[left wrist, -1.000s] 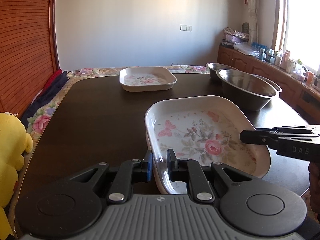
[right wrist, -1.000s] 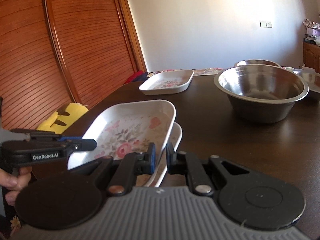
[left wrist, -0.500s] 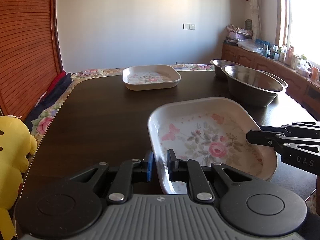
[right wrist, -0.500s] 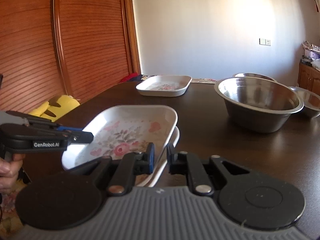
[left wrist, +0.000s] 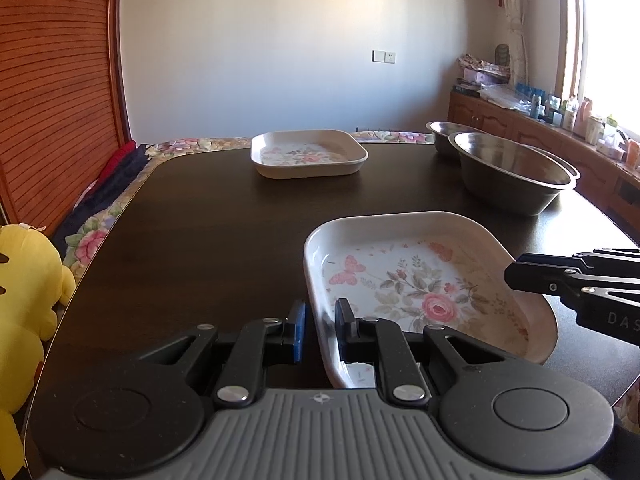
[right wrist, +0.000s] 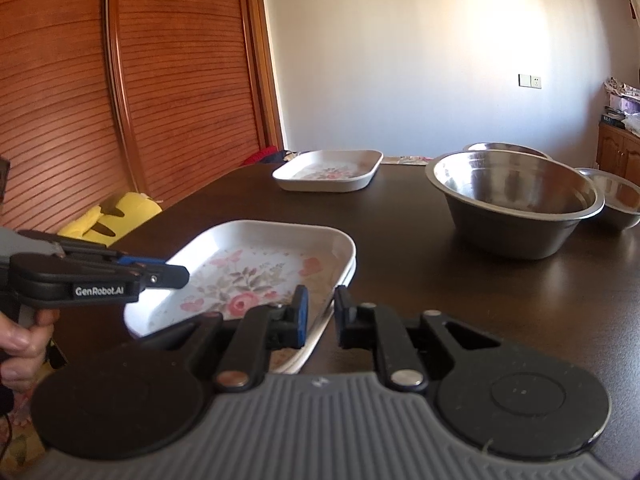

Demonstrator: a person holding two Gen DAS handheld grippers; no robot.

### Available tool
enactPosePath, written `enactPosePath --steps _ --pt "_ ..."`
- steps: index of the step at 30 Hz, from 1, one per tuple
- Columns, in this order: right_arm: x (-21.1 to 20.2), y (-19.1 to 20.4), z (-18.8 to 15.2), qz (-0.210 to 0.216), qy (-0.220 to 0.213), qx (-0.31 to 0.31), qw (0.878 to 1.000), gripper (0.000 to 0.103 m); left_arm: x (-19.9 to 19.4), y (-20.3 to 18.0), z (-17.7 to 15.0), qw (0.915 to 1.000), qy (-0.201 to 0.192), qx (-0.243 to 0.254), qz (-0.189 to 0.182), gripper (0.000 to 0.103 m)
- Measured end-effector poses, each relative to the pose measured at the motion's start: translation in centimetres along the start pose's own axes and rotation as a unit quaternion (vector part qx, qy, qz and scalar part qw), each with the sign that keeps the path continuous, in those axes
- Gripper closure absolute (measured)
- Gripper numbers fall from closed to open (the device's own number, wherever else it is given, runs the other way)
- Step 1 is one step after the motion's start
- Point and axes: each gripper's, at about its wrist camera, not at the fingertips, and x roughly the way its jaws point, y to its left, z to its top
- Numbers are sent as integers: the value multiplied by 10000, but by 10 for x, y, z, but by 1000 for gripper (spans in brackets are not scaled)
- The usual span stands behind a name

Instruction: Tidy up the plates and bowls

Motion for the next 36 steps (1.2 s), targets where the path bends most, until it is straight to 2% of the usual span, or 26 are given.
enactPosePath --steps 4,10,15,29,33,35,36 --pt "-4 -1 3 23 -86 47 9999 88 -5 1 2 10000 -84 -29 -13 73" --pt "-7 -5 11 64 -152 97 9998 88 -11 1 9 9998 -185 14 -71 67" --pt "-8 -12 22 185 -164 247 9994 88 -12 2 20 9996 -277 75 -46 66" --pt "-4 -35 83 24 -186 -327 9993 88 -4 1 67 9980 -539 324 -51 61" --pt "8 -39 99 118 -87 -405 9991 87 3 4 83 9977 -591 323 -52 60" --pt "16 -40 108 231 -18 -393 9990 84 8 6 90 9977 -599 305 -55 58" --pt "20 -40 112 249 5 -416 9988 79 10 8 94 9978 -596 296 -60 58"
